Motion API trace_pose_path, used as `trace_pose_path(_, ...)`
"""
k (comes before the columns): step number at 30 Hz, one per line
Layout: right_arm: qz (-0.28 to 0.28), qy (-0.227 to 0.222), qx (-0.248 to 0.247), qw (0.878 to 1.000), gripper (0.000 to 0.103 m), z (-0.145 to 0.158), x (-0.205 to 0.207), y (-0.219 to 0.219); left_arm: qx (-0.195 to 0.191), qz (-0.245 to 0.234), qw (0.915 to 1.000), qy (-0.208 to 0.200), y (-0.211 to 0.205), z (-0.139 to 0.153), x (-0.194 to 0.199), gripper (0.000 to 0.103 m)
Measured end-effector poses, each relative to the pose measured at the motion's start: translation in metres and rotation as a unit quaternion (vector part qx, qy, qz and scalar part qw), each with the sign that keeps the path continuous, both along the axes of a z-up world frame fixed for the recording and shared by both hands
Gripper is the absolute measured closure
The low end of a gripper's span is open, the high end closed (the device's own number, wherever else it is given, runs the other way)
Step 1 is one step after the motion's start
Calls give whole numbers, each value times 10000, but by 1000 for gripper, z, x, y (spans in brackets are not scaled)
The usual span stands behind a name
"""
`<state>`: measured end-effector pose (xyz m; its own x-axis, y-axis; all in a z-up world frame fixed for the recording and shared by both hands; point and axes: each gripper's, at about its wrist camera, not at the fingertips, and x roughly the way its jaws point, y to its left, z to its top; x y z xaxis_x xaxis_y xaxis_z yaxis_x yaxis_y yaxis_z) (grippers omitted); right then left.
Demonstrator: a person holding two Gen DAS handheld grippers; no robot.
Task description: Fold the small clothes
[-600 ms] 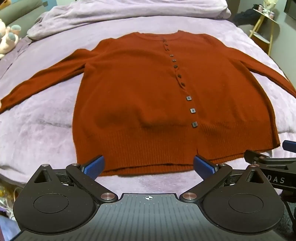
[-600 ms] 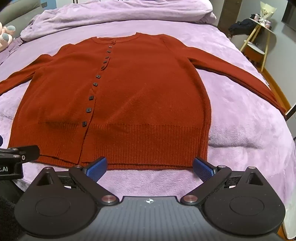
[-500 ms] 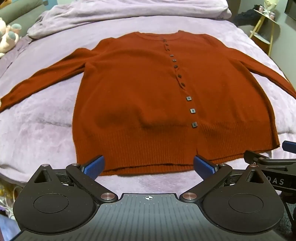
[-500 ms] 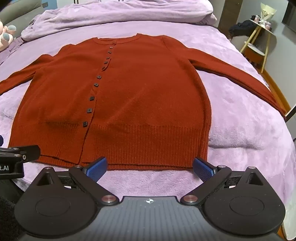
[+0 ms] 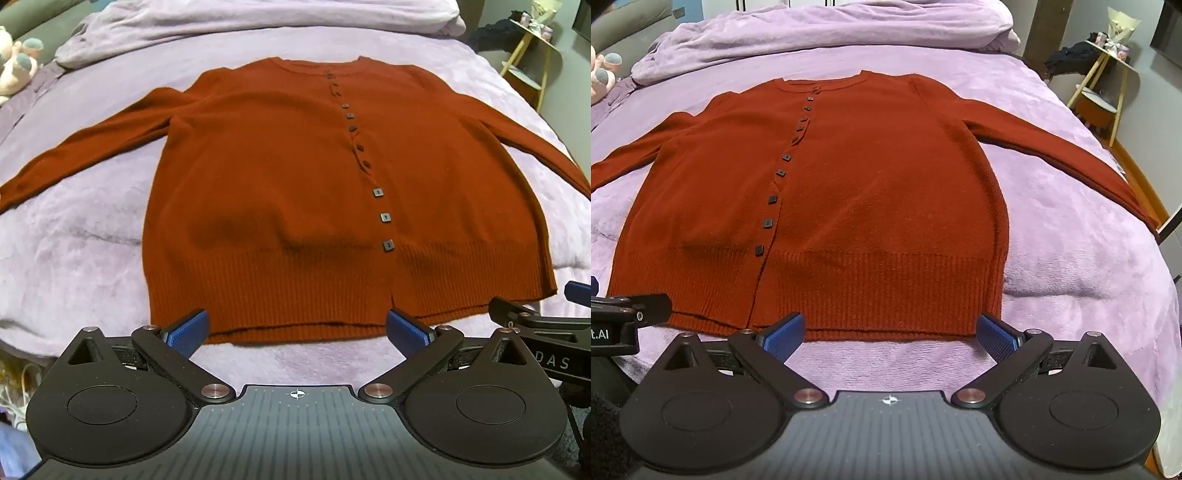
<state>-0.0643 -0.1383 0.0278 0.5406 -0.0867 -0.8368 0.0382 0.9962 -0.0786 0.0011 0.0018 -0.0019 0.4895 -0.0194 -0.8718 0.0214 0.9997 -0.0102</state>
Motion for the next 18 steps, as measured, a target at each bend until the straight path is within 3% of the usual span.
trace_pose_path(18, -26, -75, -1, 10000, 4, 1, -3, -1, -59, 61, 10000, 30, 3, 0, 0, 0)
